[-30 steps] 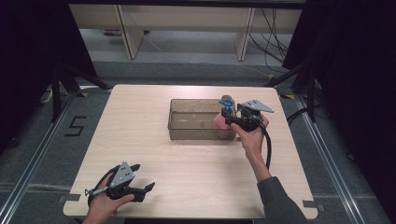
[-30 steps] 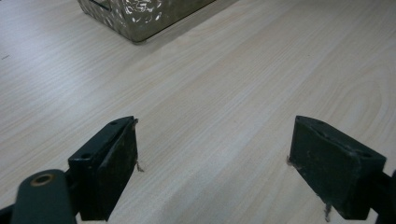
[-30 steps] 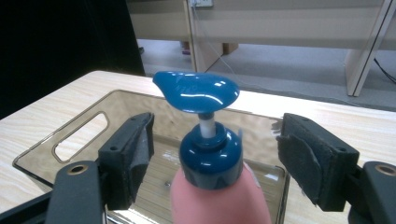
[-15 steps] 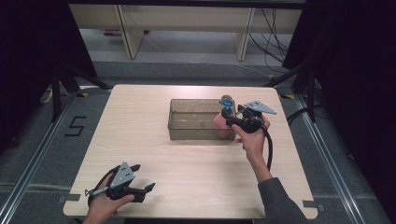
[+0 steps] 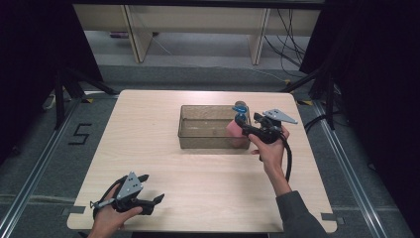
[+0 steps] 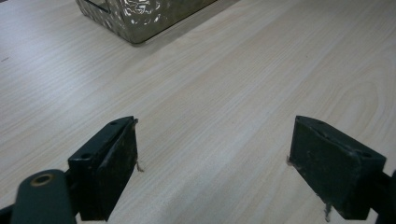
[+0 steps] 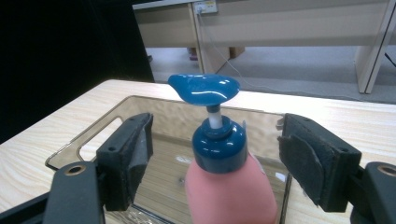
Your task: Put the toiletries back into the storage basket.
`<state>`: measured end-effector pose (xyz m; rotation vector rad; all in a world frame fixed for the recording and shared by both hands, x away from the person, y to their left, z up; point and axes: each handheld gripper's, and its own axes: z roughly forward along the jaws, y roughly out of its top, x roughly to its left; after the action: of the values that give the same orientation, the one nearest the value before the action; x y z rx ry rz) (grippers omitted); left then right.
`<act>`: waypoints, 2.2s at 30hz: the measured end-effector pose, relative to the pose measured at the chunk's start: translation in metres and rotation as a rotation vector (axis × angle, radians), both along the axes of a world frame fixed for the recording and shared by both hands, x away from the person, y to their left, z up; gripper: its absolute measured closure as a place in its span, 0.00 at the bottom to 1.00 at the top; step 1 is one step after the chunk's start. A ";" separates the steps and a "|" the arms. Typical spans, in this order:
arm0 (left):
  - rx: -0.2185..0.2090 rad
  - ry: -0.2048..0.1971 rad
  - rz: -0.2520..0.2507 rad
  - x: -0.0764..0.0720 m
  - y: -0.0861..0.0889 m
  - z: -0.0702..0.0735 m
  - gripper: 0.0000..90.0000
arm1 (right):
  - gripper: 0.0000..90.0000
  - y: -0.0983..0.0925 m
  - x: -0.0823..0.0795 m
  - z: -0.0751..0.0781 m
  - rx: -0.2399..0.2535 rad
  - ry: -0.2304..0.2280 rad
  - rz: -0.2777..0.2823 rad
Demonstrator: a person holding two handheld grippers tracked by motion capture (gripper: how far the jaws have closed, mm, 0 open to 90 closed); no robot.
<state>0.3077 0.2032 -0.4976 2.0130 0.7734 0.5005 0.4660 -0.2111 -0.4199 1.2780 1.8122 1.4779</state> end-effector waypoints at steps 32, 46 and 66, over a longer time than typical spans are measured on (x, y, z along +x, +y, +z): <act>-0.004 -0.002 0.000 0.000 0.000 0.000 0.16 | 0.28 0.004 -0.025 -0.001 -0.028 -0.008 0.067; 0.002 -0.009 0.002 0.000 0.000 0.001 0.16 | 0.28 0.006 -0.035 -0.005 -0.024 0.011 0.075; 0.003 -0.008 0.004 0.000 0.000 0.001 0.16 | 0.22 0.007 -0.046 -0.009 -0.033 0.015 0.107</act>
<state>0.3073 0.2034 -0.4964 2.0113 0.7723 0.5116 0.4204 -0.2040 -0.4289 1.1966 1.9340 1.4914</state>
